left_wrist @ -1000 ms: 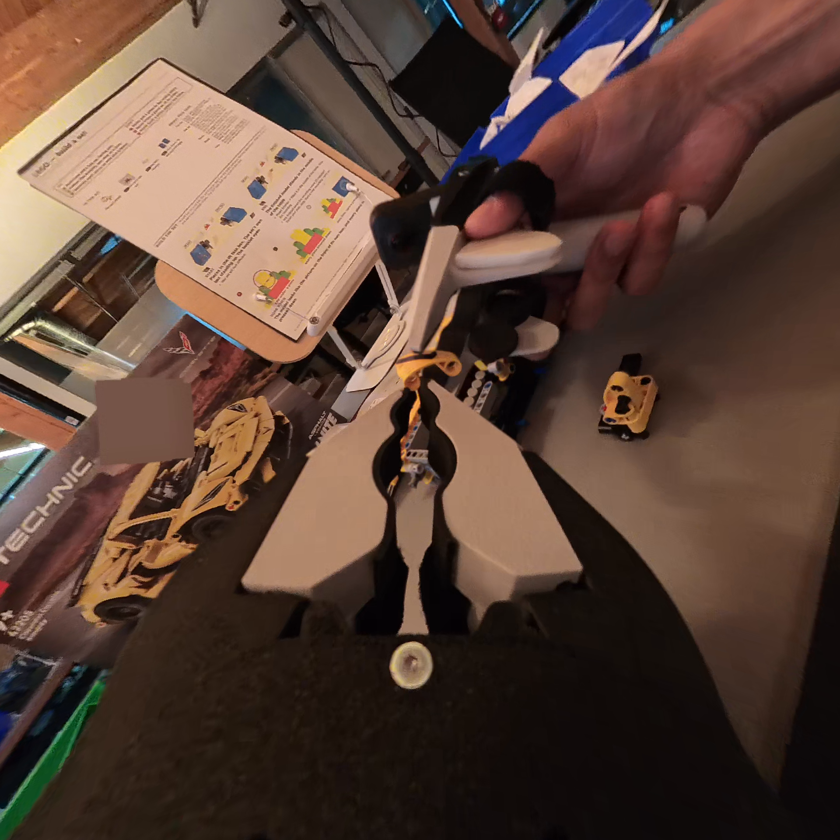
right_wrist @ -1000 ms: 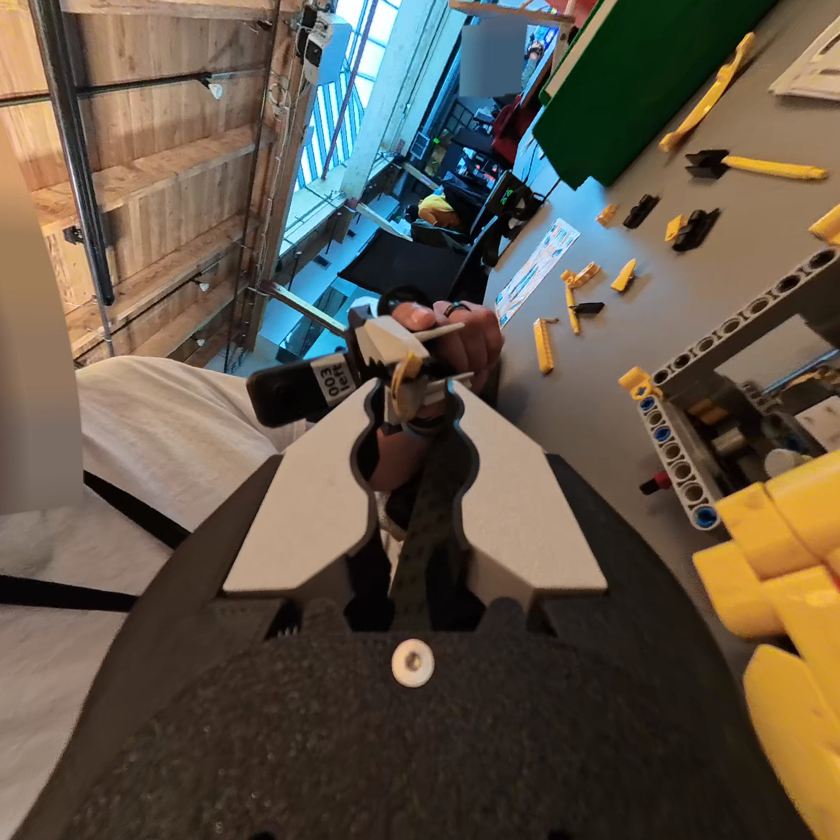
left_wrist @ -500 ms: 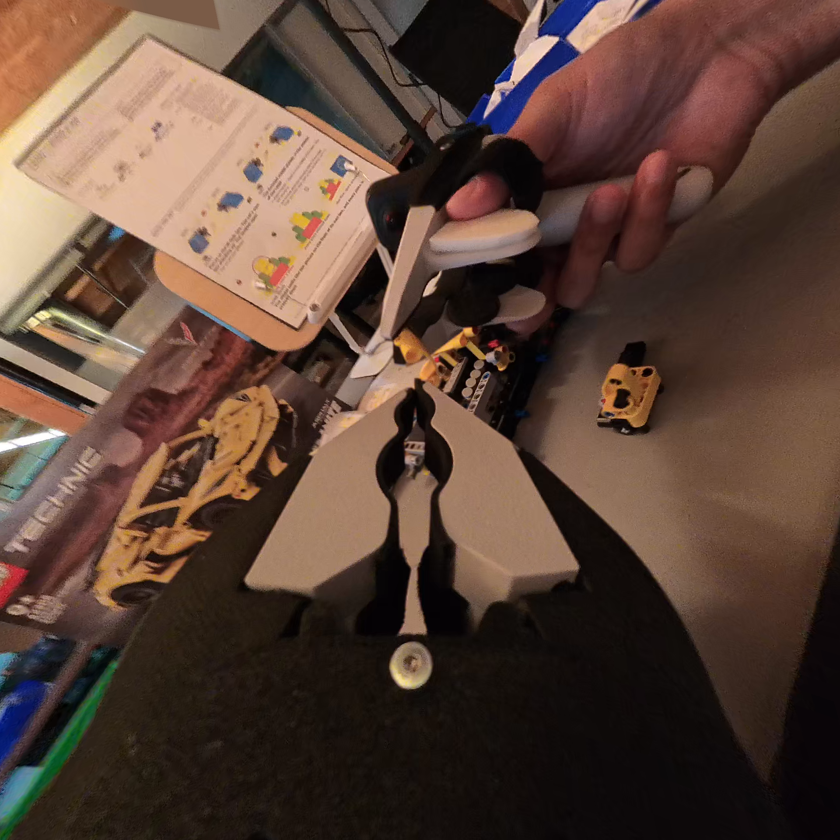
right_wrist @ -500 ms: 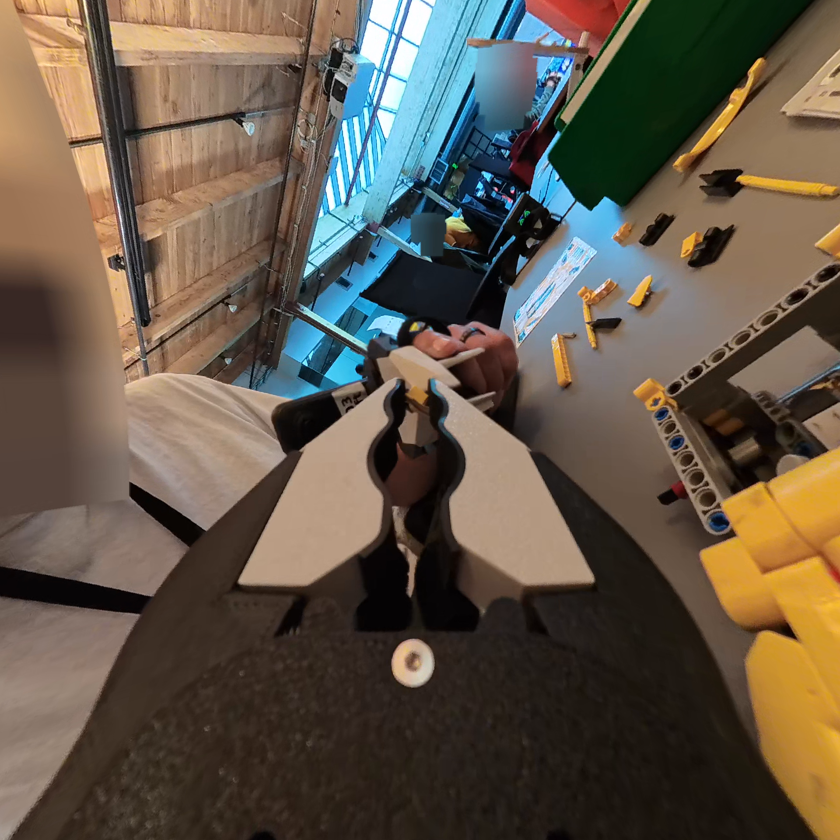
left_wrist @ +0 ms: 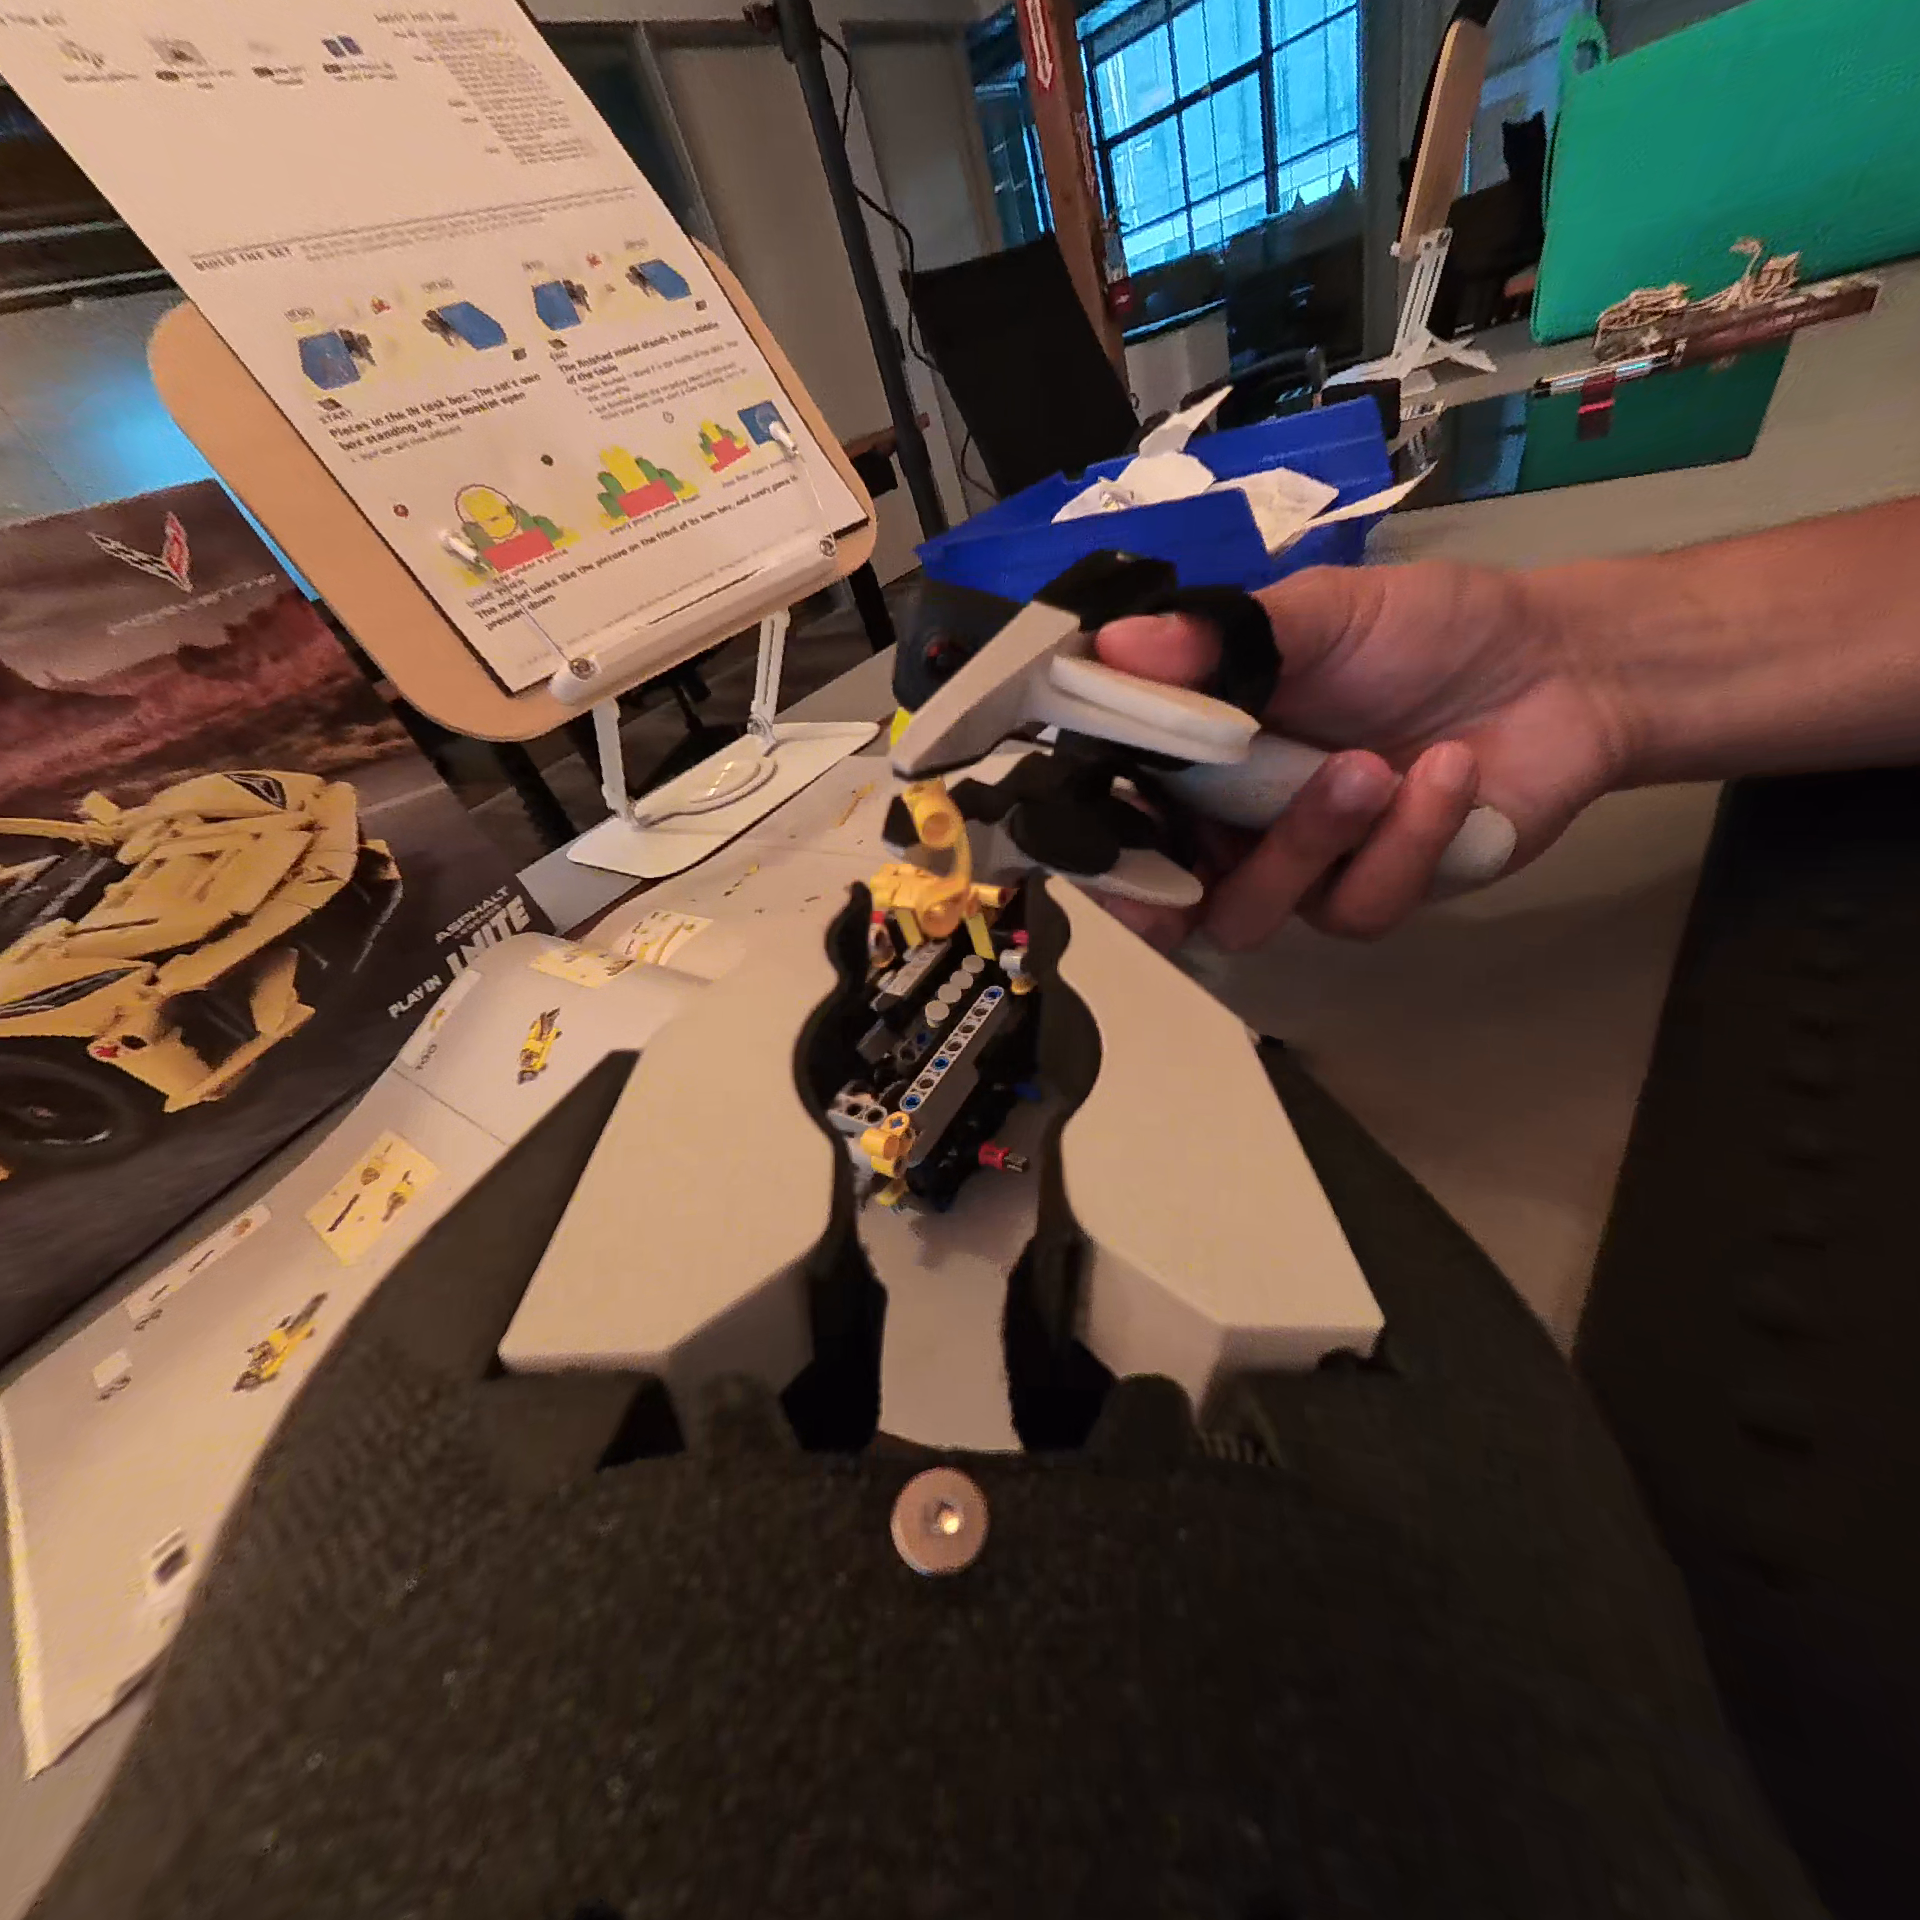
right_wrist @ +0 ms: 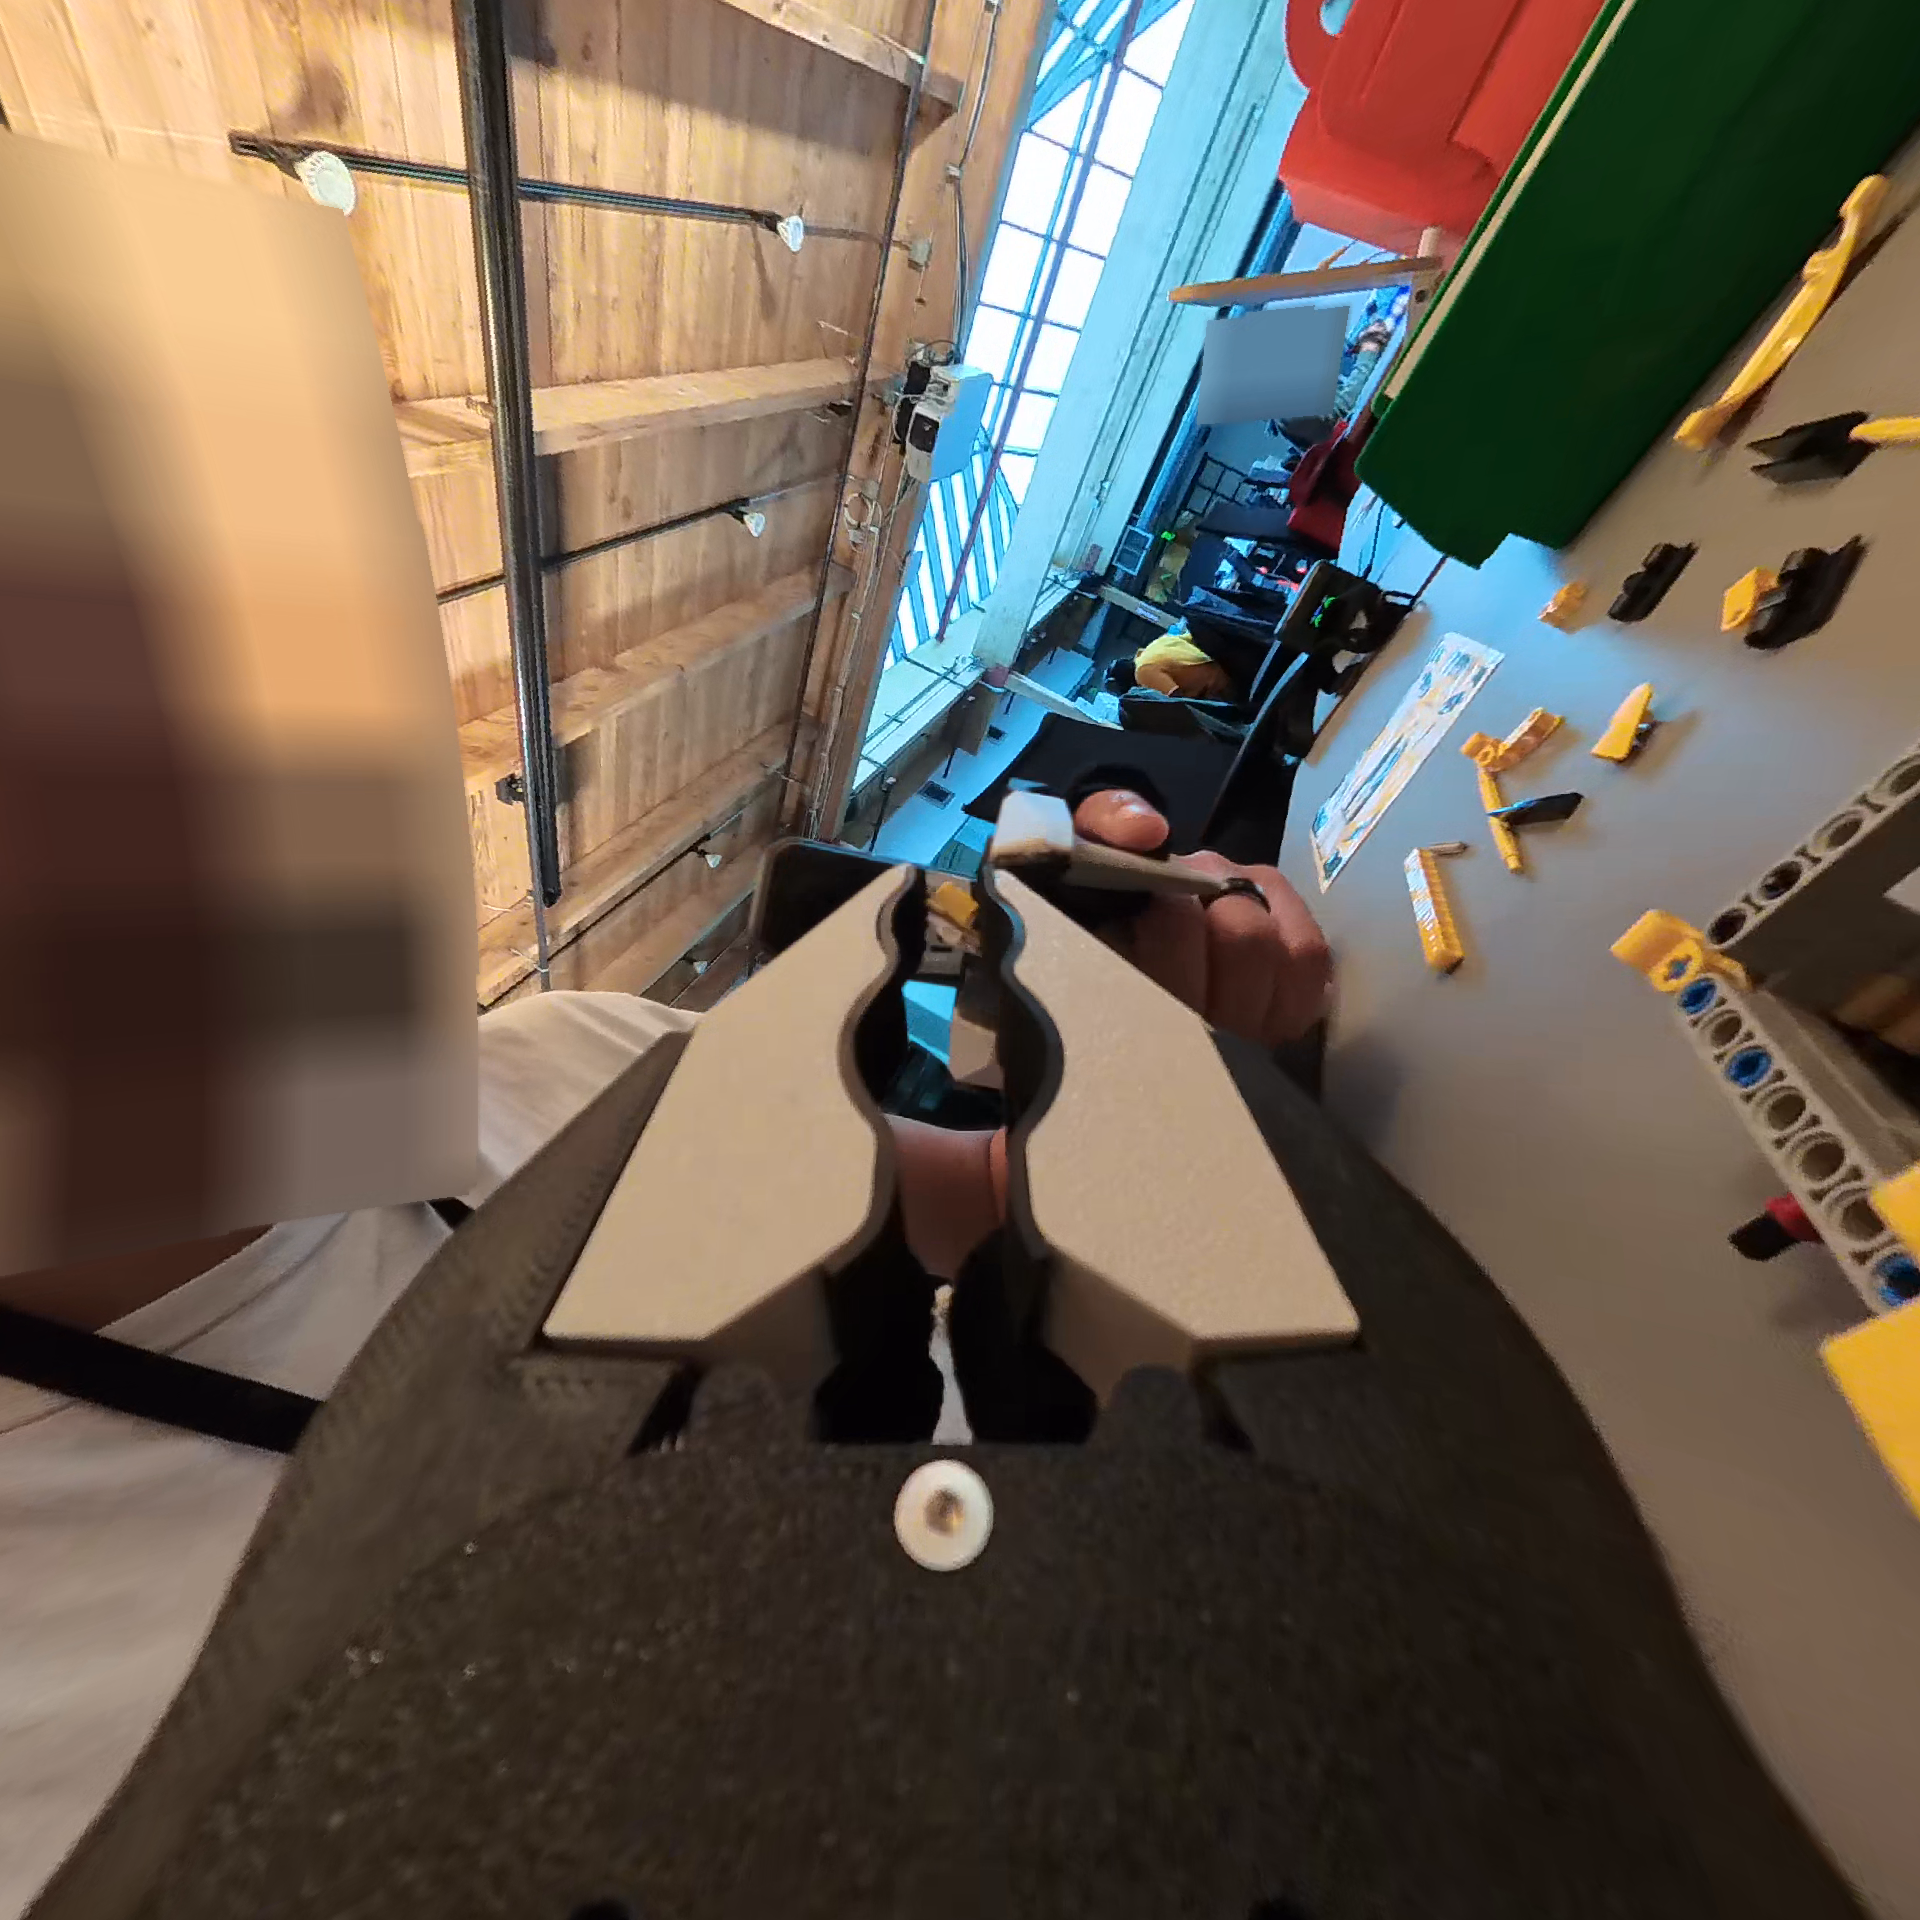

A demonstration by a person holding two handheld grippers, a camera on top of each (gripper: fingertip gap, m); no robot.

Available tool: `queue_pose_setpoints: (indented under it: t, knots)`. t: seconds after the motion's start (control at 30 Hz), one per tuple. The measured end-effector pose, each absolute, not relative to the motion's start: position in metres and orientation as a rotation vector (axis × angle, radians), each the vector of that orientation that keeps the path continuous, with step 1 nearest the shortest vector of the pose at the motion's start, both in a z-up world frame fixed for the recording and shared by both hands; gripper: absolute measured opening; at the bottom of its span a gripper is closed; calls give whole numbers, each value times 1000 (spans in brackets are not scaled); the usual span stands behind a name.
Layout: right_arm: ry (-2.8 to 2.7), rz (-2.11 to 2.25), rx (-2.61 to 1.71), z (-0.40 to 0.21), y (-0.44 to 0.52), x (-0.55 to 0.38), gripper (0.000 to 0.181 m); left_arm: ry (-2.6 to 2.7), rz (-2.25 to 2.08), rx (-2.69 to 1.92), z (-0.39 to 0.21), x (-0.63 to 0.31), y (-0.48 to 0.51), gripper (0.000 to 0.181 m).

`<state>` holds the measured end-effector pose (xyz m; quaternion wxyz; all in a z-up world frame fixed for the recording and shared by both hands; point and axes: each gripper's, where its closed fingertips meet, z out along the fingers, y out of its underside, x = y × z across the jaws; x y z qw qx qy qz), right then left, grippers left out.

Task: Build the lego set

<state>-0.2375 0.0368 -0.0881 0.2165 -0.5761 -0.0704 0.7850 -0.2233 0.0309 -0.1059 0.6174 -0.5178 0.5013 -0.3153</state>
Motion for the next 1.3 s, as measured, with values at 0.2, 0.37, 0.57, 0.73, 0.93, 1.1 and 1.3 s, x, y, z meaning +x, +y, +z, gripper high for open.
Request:
queue_pose_setpoints:
  t: [0.2, 0.37, 0.57, 0.73, 0.93, 1.1, 1.3]
  knots:
    - [-187, 2162, -1625, -94, 37, -244, 9, 1145, -775, -1219, -106, -227, 32, 9]
    - [-304, 2006, -1667, -97, 39, -243, 17, 1100, -995, -1344, -111, -227, 35, 7]
    - [-537, 1688, -1713, -103, 35, -244, 19, 1031, -1306, -1408, -107, -230, 30, 3]
    - [-483, 1757, -1710, -104, 37, -243, 11, 1073, -1281, -1388, -109, -227, 25, 3]
    - [-549, 1705, -1734, -106, 32, -247, 8, 1109, -1273, -1365, -109, -225, 20, 3]
    - [-602, 1697, -1694, -100, 27, -248, 6, 1102, -1318, -1336, -104, -226, 16, 3]
    - [-613, 1743, -1648, -95, 25, -246, 19, 1057, -1377, -1314, -96, -231, 17, 2]
